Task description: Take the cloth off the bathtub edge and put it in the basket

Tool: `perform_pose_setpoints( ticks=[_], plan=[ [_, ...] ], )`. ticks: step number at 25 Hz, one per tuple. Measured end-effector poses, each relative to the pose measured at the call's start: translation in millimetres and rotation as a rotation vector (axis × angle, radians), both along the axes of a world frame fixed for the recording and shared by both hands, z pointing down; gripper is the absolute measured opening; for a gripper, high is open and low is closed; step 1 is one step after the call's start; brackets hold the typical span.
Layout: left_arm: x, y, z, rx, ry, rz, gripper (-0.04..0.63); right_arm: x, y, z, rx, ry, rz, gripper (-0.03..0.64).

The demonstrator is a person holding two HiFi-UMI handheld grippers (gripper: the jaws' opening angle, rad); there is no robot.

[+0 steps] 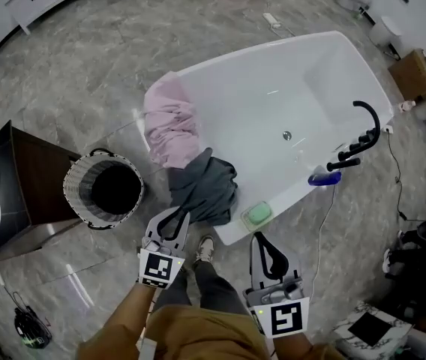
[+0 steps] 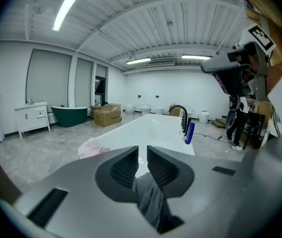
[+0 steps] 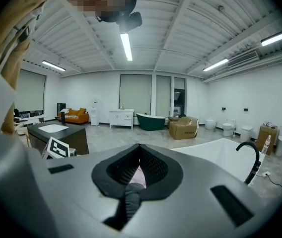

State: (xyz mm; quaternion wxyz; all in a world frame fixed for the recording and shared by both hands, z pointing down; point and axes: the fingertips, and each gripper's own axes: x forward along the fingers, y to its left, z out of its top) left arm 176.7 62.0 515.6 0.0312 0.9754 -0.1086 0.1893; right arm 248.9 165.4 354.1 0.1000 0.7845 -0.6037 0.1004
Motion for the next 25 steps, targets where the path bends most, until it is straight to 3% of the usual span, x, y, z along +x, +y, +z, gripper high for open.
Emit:
perform_pose_setpoints(
  ticks=[12, 17, 25],
  plan=[
    [41, -7, 144, -0.126, -0.156, 0.001, 0.209, 27, -32, 94, -0.067, -0.034, -0.014, 0.005],
    [54, -14, 198, -0.221, -0.200, -0.054, 0.408, 39, -35, 124, -0.087, -0.059, -0.007, 0.005],
    [65, -19, 259, -0.330, -0.260, -0.134, 0.592, 48, -32, 167, -0.128, -0.095, -0.014, 0.005]
  ],
)
